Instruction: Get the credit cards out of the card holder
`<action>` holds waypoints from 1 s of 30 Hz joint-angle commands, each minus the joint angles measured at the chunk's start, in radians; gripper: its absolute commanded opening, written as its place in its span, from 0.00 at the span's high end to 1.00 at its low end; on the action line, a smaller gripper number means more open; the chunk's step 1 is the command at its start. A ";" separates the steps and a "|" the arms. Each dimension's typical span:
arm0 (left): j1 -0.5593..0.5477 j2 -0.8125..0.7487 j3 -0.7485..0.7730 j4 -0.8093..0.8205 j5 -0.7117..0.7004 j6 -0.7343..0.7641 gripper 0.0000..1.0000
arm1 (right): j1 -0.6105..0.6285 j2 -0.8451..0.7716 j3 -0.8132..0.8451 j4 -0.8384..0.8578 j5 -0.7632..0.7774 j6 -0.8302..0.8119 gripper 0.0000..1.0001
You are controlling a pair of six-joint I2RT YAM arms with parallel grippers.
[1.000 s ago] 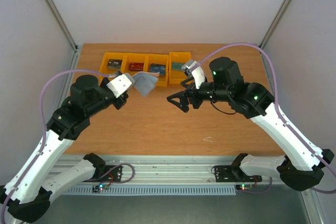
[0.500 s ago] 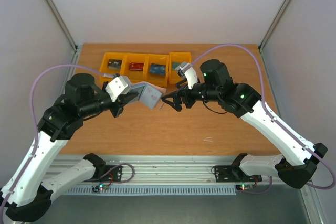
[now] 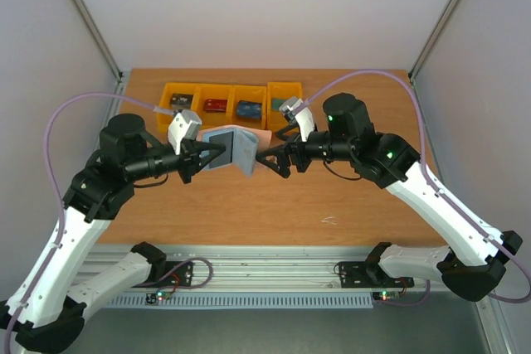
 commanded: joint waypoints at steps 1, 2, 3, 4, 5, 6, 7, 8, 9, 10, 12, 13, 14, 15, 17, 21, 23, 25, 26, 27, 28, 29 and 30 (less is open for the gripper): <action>0.007 -0.020 -0.032 0.151 0.082 -0.099 1.00 | -0.001 0.014 0.044 0.023 -0.041 0.017 0.01; 0.008 -0.021 -0.041 0.167 0.091 -0.116 1.00 | 0.000 0.024 0.054 0.025 -0.052 0.025 0.02; 0.008 -0.023 -0.050 0.183 0.100 -0.126 1.00 | 0.000 0.034 0.060 0.030 -0.056 0.034 0.01; 0.009 -0.025 -0.057 0.197 0.107 -0.138 1.00 | 0.000 0.039 0.061 0.043 -0.057 0.046 0.01; 0.009 -0.026 -0.064 0.209 0.109 -0.151 1.00 | 0.000 0.043 0.061 0.057 -0.058 0.058 0.02; 0.009 -0.027 -0.068 0.217 0.108 -0.157 1.00 | 0.000 0.047 0.061 0.068 -0.064 0.066 0.01; 0.009 -0.028 -0.073 0.222 0.107 -0.163 1.00 | 0.001 0.052 0.064 0.075 -0.067 0.074 0.02; 0.009 -0.028 -0.079 0.225 0.105 -0.165 1.00 | 0.002 0.058 0.066 0.080 -0.068 0.081 0.02; 0.009 -0.029 -0.083 0.229 0.106 -0.168 1.00 | 0.003 0.062 0.069 0.085 -0.070 0.088 0.01; 0.009 -0.031 -0.090 0.237 0.107 -0.171 1.00 | 0.007 0.070 0.070 0.092 -0.070 0.095 0.01; 0.009 -0.033 -0.105 0.257 0.114 -0.191 1.00 | 0.017 0.083 0.071 0.107 -0.068 0.111 0.02; 0.009 -0.034 -0.113 0.271 0.119 -0.199 1.00 | 0.024 0.096 0.076 0.109 -0.060 0.117 0.02; 0.009 -0.035 -0.119 0.284 0.129 -0.212 1.00 | 0.030 0.106 0.081 0.107 -0.051 0.120 0.01; 0.009 -0.035 -0.125 0.306 0.138 -0.220 1.00 | 0.035 0.115 0.085 0.108 -0.049 0.124 0.02; 0.009 -0.036 -0.133 0.323 0.154 -0.241 1.00 | 0.039 0.125 0.086 0.123 -0.057 0.132 0.01; 0.009 -0.036 -0.135 0.311 0.131 -0.240 1.00 | 0.043 0.135 0.088 0.144 -0.093 0.144 0.02; 0.010 -0.037 -0.138 0.303 0.114 -0.235 1.00 | 0.051 0.139 0.088 0.148 -0.097 0.145 0.02; 0.010 -0.037 -0.140 0.296 0.100 -0.233 1.00 | 0.065 0.139 0.089 0.154 -0.083 0.145 0.02; 0.010 -0.037 -0.142 0.294 0.097 -0.233 1.00 | 0.074 0.139 0.090 0.158 -0.069 0.145 0.01; 0.010 -0.037 -0.144 0.294 0.095 -0.233 1.00 | 0.084 0.140 0.093 0.165 -0.052 0.145 0.02; 0.010 -0.036 -0.143 0.293 0.095 -0.233 1.00 | 0.094 0.143 0.096 0.168 -0.035 0.145 0.01; 0.011 -0.036 -0.143 0.295 0.096 -0.235 1.00 | 0.102 0.148 0.100 0.171 -0.017 0.147 0.01; 0.011 -0.035 -0.144 0.298 0.097 -0.236 1.00 | 0.111 0.152 0.103 0.173 0.001 0.147 0.01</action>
